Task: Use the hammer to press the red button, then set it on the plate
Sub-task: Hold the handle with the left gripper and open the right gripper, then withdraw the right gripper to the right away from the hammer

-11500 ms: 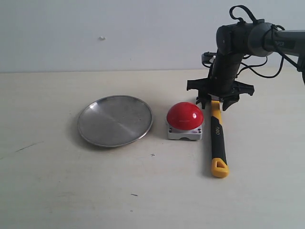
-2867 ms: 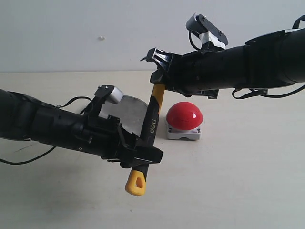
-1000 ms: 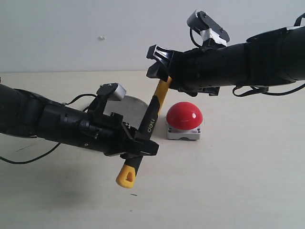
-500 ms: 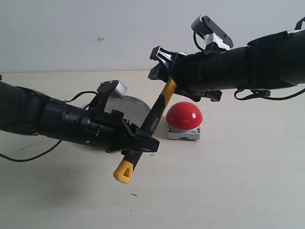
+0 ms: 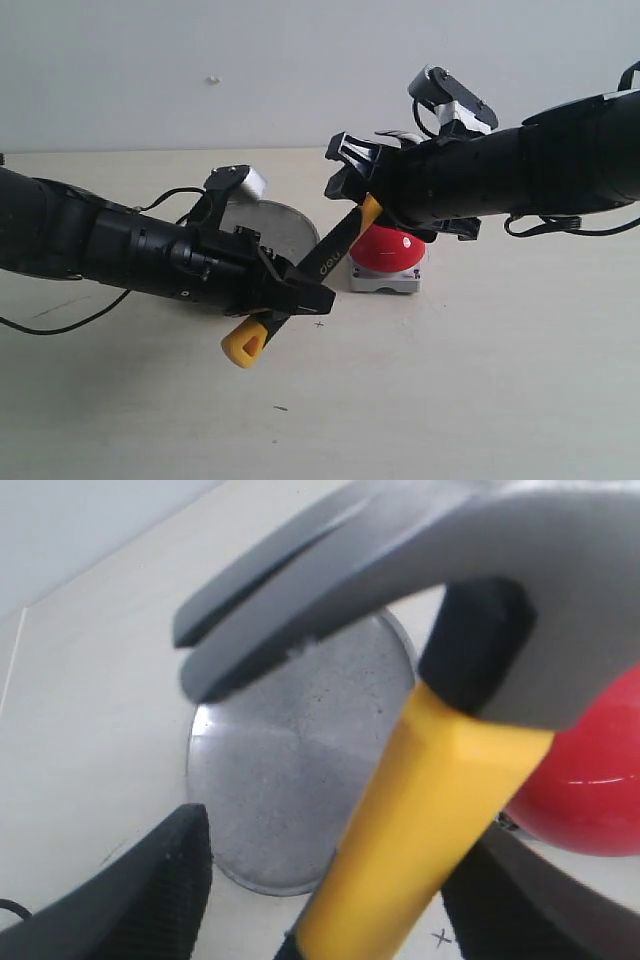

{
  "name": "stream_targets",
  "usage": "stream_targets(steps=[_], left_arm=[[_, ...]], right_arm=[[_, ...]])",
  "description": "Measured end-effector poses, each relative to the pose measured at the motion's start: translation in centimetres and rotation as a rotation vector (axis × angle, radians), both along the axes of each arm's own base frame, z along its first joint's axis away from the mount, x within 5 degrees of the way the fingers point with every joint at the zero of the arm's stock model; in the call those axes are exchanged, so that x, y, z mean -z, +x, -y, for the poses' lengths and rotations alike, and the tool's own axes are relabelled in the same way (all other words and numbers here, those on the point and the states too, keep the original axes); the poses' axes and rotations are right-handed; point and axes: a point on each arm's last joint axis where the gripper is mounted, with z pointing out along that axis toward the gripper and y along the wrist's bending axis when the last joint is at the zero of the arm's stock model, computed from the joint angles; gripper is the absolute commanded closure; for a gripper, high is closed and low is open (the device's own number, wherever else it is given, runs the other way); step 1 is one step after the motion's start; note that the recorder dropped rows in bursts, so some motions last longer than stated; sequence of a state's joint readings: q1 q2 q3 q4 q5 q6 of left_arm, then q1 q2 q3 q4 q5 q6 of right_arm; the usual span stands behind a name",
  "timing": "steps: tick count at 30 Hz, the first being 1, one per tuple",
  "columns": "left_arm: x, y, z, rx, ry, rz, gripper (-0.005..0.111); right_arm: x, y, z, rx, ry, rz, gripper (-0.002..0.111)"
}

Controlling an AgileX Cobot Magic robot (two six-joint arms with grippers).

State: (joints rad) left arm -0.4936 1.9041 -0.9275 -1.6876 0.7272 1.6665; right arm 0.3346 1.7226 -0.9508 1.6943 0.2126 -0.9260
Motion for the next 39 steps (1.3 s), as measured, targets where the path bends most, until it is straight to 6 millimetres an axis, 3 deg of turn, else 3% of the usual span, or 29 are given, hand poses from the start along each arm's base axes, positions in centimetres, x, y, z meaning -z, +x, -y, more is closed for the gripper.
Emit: stream_targets(steps=[6,14,22,25,30,31,34,39], left_arm=[[-0.2,0.0,0.1,0.012,-0.011,0.006,0.107],[-0.2,0.1,0.1,0.014,-0.008,0.010,0.107],[-0.7,0.3,-0.4,0.006,0.010,0.026,0.107],[-1.6,0.4,-0.9,-0.009,0.001,0.040,0.107],[-3.7,0.5,-1.6,-0.032,-0.017,0.068,0.107],[-4.1,0.4,-1.7,-0.032,-0.019,0.075,0.107],[-5.3,0.2,-2.1,-0.051,-0.010,0.097,0.107],[-6.6,-0.2,-2.6,-0.078,0.013,0.118,0.107]], right_arm=[[0.0,-1.2,0.6,0.006,-0.030,-0.002,0.046],[-2.9,-3.3,1.5,0.002,-0.042,0.085,0.046],[-3.1,-7.0,3.1,-0.007,-0.089,0.107,0.047],[-3.6,-8.6,3.8,-0.009,-0.119,0.143,0.060],[-5.3,-12.7,5.3,-0.023,-0.135,0.261,0.104],[-5.4,-13.4,5.7,-0.019,-0.144,0.282,0.108],[-5.6,-16.4,7.2,0.025,-0.169,0.356,0.108],[-4.1,-20.9,9.9,0.134,-0.204,0.457,0.108]])
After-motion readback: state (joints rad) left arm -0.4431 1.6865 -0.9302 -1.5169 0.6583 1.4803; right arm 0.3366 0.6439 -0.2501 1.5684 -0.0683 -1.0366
